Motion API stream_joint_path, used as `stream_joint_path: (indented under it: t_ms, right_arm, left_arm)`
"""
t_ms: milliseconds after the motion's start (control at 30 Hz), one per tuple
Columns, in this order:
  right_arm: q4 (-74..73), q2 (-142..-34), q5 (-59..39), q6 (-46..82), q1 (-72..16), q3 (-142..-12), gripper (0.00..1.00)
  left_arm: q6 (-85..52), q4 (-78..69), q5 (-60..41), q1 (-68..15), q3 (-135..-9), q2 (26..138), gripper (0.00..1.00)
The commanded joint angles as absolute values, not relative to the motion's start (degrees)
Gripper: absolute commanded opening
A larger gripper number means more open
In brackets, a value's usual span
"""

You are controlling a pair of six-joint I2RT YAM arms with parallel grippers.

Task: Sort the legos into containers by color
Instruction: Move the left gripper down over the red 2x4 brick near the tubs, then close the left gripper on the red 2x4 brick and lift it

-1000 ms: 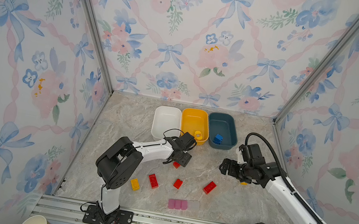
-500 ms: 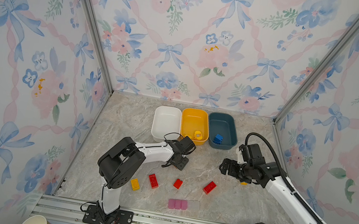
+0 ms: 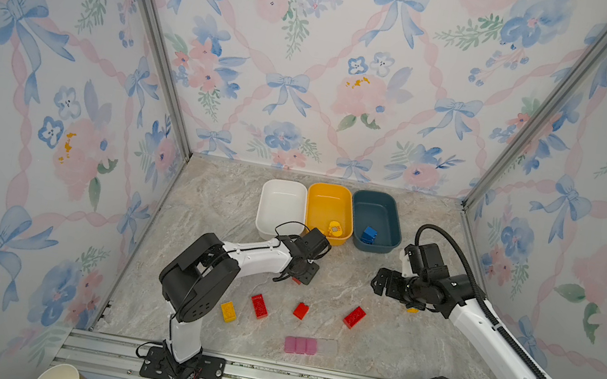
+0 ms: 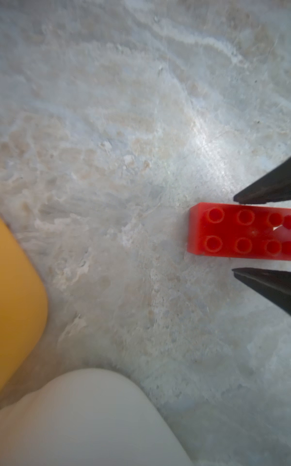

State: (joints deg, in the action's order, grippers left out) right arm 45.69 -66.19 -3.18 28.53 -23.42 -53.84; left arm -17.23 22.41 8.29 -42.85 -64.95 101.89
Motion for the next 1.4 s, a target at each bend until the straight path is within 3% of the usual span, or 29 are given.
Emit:
stream_joint_path:
  t_ms: [0, 267, 467, 800, 967, 1133, 1367]
  right_arm:
    - [46.76, -64.93, -2.43, 29.06, -23.85, -53.77, 0.97]
    - [45.41, -64.36, -2.86, 29.93, -23.96, -53.35, 0.97]
    - [45.86, -63.84, -2.67, 29.8, -24.02, -53.31, 0.97]
    - [46.69, -62.51, -2.19, 29.92, -23.71, -52.74, 0.97]
    - [45.98, -63.32, -2.68, 29.8, -23.64, -52.56, 0.97]
    - [46.05, -63.22, -2.55, 29.84, -23.67, -52.65, 0.97]
    - [46.23, -62.26, -2.34, 29.93, -23.06, -51.56, 0.97]
  left_arm:
    - [-18.87, 22.85, 11.13, -43.07, -65.85, 96.74, 0.43]
    - [-18.52, 22.93, 12.53, -38.09, -70.75, 93.42, 0.42]
    - [-16.44, 23.11, 7.96, -36.09, -73.89, 95.53, 0.43]
    - [-18.7, 23.16, 5.93, -41.03, -63.73, 98.32, 0.64]
    - [-19.08, 23.01, 7.99, -42.09, -63.3, 102.11, 0.68]
    - [-18.2, 22.94, 7.51, -42.6, -65.52, 105.47, 0.66]
    - [-17.9, 23.02, 6.79, -43.55, -66.09, 107.84, 0.49]
